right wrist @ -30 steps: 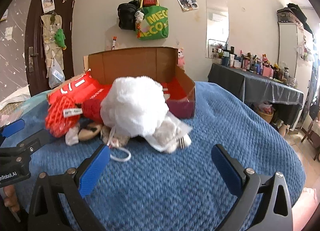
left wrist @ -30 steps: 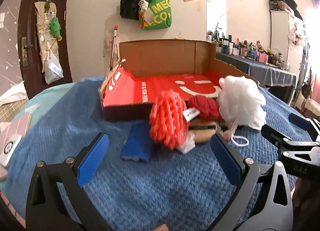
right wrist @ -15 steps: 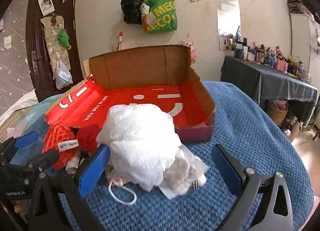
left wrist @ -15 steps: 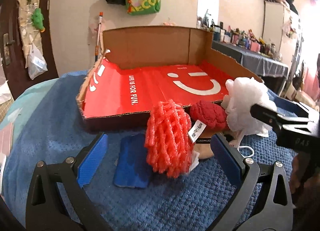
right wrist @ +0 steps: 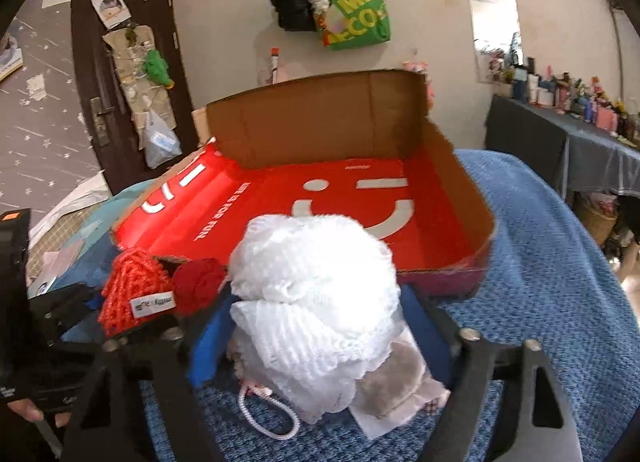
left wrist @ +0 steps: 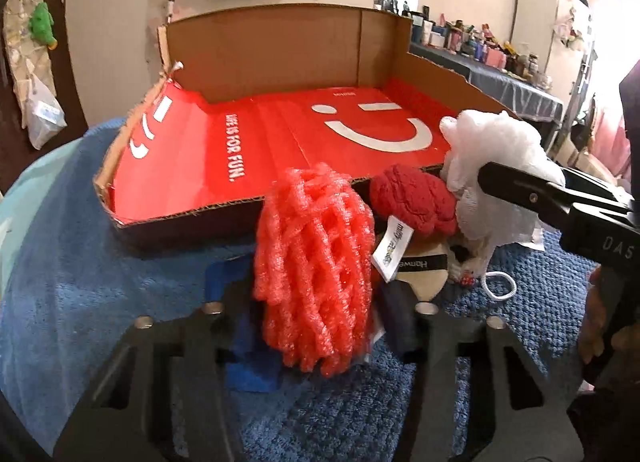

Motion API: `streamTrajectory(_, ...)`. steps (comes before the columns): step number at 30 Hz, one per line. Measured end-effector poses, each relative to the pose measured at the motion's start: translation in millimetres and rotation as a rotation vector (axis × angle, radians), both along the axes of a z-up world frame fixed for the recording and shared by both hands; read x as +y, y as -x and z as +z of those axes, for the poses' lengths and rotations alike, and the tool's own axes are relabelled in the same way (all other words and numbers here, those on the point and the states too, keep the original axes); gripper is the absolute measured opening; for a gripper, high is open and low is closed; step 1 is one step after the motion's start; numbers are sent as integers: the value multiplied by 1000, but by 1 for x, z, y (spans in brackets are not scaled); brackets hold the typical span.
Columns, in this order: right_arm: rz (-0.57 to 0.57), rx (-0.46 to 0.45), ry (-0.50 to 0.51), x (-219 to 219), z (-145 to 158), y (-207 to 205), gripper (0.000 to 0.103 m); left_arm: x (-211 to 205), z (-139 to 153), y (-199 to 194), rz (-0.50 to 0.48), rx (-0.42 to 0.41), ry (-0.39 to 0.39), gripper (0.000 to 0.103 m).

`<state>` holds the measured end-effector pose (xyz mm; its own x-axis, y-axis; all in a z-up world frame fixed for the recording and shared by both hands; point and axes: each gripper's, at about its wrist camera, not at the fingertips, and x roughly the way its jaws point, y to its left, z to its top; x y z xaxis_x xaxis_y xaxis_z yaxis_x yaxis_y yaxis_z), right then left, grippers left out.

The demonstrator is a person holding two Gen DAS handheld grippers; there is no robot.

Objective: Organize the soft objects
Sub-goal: 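Grasp the red foam net with the left tool while the right tool grasps the white bath puff, then carry the red net with the left tool while the right tool carries the puff into the box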

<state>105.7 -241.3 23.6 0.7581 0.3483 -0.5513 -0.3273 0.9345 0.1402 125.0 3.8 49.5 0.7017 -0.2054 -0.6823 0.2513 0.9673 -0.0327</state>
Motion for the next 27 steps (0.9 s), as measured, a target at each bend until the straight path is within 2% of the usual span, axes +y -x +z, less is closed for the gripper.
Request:
streamTrajectory(3,21,-7,-25,-2,2,3,62,1,0,0,-7,6,13,45)
streamTrajectory(5,24,-23,-25,-4,6,6,59,3,4,4,-2,-14,17,45)
streamTrajectory(12,16,-98,-8,-2,23,20,57,12,22,12,14,-70,24,45)
streamTrajectory(21,13,-107,-19,-6,30,24,57,13,31,18,7,-89,29,45)
streamTrajectory(27,28,-161,-15,-7,55,9,57,20,57,0,-15,-121,47,45)
